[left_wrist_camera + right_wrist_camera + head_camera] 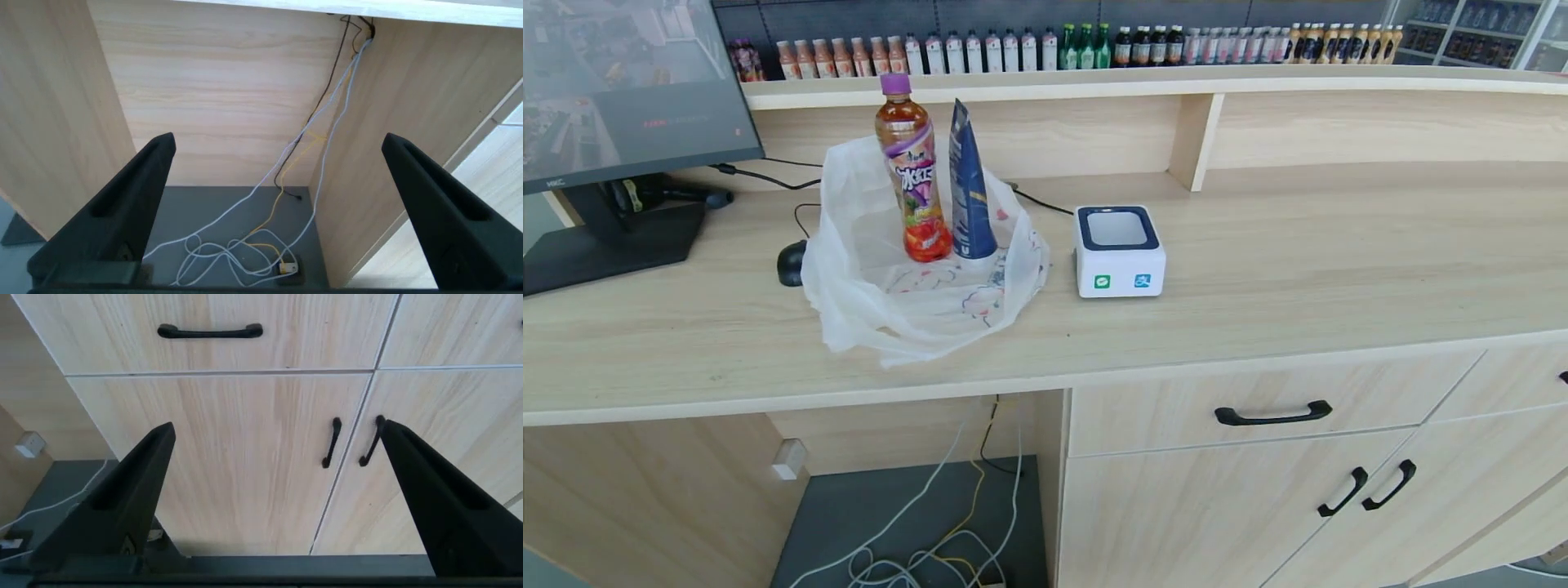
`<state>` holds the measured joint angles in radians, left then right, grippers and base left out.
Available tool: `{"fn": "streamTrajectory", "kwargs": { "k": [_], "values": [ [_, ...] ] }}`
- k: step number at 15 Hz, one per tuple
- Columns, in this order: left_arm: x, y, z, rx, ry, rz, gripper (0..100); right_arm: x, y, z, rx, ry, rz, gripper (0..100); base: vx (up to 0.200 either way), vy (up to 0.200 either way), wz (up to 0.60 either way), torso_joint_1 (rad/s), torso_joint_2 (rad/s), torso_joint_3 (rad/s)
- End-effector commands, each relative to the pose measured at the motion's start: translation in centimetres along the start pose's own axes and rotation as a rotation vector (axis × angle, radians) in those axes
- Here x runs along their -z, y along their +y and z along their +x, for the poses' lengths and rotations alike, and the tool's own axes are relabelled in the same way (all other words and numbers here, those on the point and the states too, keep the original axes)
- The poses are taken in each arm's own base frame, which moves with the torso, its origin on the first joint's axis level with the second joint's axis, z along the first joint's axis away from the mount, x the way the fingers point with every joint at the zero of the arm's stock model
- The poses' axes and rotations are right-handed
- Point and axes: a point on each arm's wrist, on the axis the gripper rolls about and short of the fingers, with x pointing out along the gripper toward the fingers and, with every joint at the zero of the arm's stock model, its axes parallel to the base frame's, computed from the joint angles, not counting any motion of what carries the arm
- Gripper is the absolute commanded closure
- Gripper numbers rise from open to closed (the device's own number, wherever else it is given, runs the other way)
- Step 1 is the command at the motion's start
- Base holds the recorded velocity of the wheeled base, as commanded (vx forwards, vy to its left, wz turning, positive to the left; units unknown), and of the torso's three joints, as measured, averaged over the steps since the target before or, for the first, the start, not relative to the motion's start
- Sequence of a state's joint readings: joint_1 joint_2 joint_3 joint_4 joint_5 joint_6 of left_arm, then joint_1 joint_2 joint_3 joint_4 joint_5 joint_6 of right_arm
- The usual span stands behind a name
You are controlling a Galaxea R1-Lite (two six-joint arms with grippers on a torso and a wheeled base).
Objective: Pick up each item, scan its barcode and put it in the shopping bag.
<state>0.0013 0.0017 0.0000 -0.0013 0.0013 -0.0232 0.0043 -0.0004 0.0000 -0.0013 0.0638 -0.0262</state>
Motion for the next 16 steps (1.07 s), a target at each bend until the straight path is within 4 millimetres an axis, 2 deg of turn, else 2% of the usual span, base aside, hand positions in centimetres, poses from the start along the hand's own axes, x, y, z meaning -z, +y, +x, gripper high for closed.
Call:
{"fn": "streamTrajectory", "kwargs": {
  "k": [1, 10, 16],
  "values": [
    [0.00, 0.00, 0.00, -0.001, 0.000, -0.001, 0, 0.00, 0.00, 0.00, -0.001, 0.000, -0.003, 0, 0.000, -0.200, 0.00, 0.002, 0.01, 0.002],
    [0.01, 0.00, 0.00, -0.001, 0.001, 0.000, 0, 0.00, 0.00, 0.00, -0.001, 0.000, -0.003, 0, 0.000, -0.200, 0.07, 0.001, 0.00, 0.002],
    [0.01, 0.00, 0.00, -0.001, 0.001, 0.002, 0, 0.00, 0.00, 0.00, 0.001, 0.000, -0.001, 0, 0.000, 0.000, 0.00, 0.000, 0.00, 0.000]
  ]
}}
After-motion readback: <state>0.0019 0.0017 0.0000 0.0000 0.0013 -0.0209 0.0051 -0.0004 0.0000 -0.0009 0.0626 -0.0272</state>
